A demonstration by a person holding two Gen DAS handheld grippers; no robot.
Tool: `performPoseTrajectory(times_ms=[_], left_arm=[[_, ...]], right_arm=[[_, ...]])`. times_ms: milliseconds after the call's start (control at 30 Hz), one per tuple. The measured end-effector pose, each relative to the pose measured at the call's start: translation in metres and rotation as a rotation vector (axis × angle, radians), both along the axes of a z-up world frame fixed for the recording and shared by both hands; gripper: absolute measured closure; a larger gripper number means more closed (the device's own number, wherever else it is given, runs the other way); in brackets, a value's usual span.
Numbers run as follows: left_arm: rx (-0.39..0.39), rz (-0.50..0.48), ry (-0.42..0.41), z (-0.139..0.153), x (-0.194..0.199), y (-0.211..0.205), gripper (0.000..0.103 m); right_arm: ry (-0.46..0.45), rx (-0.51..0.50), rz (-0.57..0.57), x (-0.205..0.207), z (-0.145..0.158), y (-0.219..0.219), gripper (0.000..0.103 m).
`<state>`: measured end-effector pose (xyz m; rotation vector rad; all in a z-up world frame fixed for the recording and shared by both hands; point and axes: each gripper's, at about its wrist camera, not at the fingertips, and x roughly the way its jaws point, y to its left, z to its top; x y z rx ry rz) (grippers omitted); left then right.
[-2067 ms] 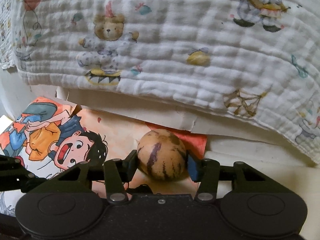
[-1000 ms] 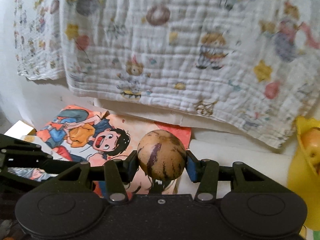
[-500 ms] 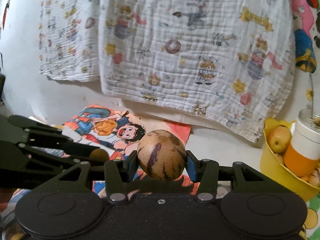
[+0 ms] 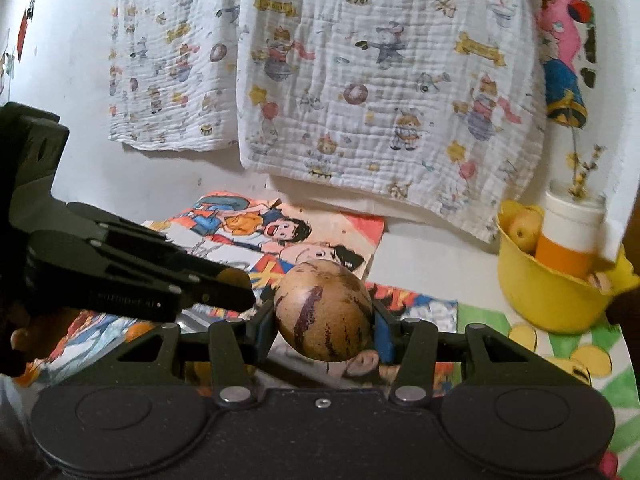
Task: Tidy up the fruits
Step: 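Carry the striped melon to the tray with right tool while left carries the longan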
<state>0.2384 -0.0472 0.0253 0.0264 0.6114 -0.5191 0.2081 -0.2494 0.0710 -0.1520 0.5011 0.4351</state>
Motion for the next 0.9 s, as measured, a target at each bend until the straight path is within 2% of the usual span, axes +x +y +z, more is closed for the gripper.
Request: performPoseTrajectory(times_ms=[467, 667, 900], left_arm=[[-0.016, -0.044, -0.004, -0.004, -0.063, -0.007, 0.074], [-0.018, -0.089, -0.011, -0.008, -0.095, -0.019, 0.074], [0.021, -0.146, -0.001, -0.021, -0.121, -0.04, 0.074]], right_arm=[[0.01, -0.021, -0.01, -0.069, -0.023, -0.015, 0.052], [0.027, -0.066, -0.01, -0.083, -0.035, -0.025, 0.052], [0.037, -0.131, -0.005, -0.088, -0.051, -0.037, 0.052]])
